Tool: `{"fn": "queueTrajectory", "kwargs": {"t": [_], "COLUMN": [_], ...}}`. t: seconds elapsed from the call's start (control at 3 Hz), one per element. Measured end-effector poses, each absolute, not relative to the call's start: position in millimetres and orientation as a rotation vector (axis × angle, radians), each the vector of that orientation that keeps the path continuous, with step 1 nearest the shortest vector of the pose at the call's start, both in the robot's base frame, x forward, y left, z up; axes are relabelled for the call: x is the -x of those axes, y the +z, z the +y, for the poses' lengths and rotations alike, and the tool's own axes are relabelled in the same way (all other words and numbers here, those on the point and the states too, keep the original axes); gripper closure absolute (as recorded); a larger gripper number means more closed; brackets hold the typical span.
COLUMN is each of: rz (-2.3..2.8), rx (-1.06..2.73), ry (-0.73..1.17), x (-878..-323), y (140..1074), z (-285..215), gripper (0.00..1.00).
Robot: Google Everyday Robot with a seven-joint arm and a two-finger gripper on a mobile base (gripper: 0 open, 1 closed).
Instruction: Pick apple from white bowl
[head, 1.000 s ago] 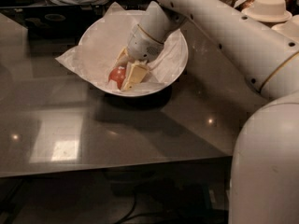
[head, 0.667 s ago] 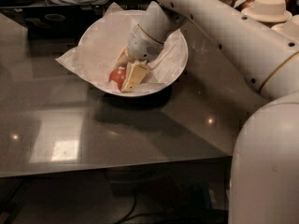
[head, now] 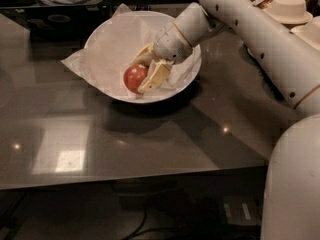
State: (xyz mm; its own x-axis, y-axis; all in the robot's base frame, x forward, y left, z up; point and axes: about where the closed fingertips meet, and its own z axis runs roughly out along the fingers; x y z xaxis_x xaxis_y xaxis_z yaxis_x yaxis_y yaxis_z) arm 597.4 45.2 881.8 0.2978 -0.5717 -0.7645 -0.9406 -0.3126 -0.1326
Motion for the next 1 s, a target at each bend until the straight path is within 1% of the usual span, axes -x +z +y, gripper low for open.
{"fn": "queueTrajectory", "kwargs": {"t": [0.33, 0.67, 1.0], "rz": [1.2, 1.125, 1.116], "rx": [1.855, 1.783, 1.751], "ry": [0.939, 0.99, 0.986], "x": [-599.8, -602.8, -606.2], "y": [915.0, 940.1, 959.2], "z": [26.8, 13.6, -6.9], "gripper": [1.0, 1.0, 1.0]}}
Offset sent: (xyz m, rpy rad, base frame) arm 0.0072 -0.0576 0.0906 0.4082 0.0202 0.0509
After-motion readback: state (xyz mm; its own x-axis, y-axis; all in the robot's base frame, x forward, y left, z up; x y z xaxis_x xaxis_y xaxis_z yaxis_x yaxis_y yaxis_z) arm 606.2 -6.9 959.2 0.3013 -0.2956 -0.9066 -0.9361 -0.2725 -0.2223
